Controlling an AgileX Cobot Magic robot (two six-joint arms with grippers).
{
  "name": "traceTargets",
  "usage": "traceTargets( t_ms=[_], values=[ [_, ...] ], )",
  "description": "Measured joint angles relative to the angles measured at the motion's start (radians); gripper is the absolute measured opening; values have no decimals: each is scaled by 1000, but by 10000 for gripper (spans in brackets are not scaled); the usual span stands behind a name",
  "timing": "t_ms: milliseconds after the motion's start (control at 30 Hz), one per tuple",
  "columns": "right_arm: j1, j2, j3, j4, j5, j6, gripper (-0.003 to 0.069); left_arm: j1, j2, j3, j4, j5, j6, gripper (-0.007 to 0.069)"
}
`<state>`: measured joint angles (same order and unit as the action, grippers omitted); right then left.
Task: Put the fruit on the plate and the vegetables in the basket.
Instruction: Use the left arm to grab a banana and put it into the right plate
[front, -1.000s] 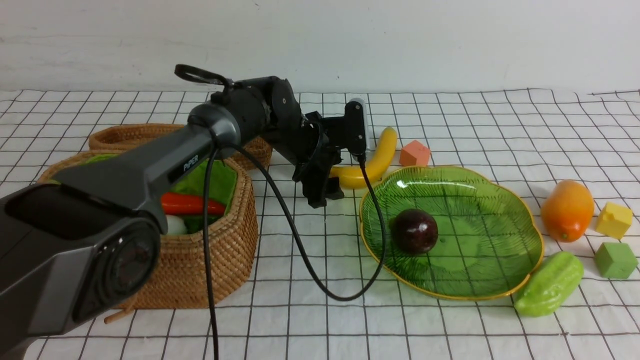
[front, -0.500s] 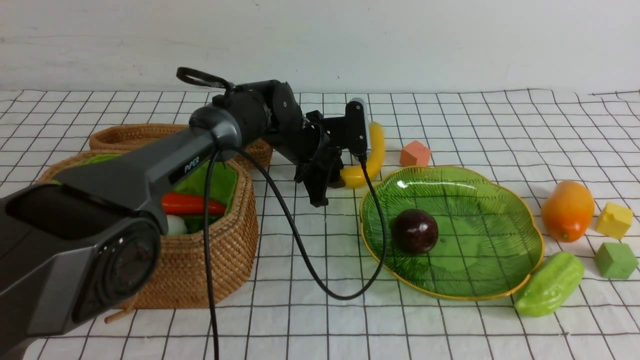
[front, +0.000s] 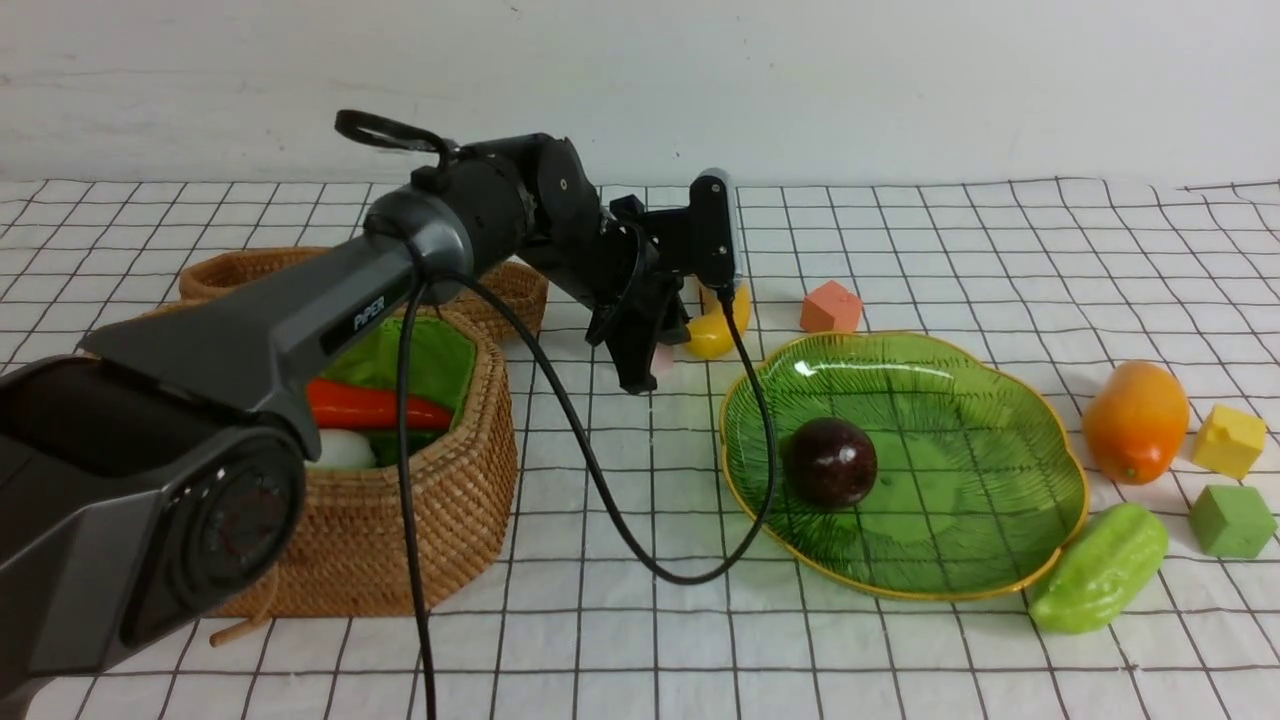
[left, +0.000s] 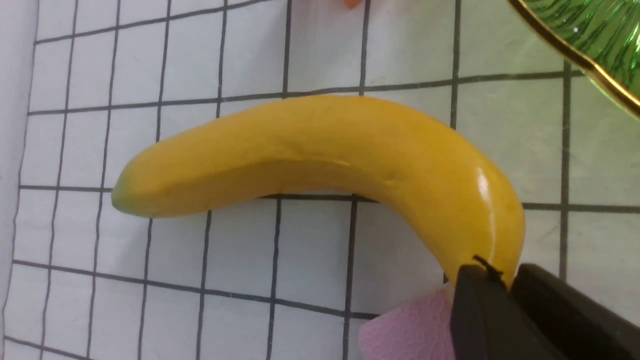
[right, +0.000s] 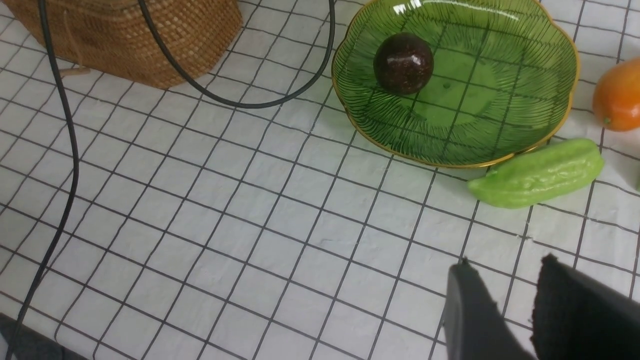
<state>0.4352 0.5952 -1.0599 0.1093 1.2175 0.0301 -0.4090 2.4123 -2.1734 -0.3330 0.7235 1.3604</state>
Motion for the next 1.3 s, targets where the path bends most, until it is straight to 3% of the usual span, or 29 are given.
traceTargets(
  t_ms=[333,633,867,967,1067,1300],
  values=[
    [0,0,0,0,9,-16,216,-37,-4,0,26,27,-52,35],
    [0,0,0,-12,1,-22,216,-39,-106,2,161,36,-223,35],
    [0,0,0,-178,-1,74,216,-68,-277,2,178,245,-437,35],
    [0,-3,0,-209,3,140,216,-143,-333,2,179,401,-484,35],
    [0,-19,0,-200,19,155,216,-225,-339,19,169,443,-542,35],
    [0,-125,0,-182,47,174,217,-378,-325,141,143,276,-619,35]
  ],
)
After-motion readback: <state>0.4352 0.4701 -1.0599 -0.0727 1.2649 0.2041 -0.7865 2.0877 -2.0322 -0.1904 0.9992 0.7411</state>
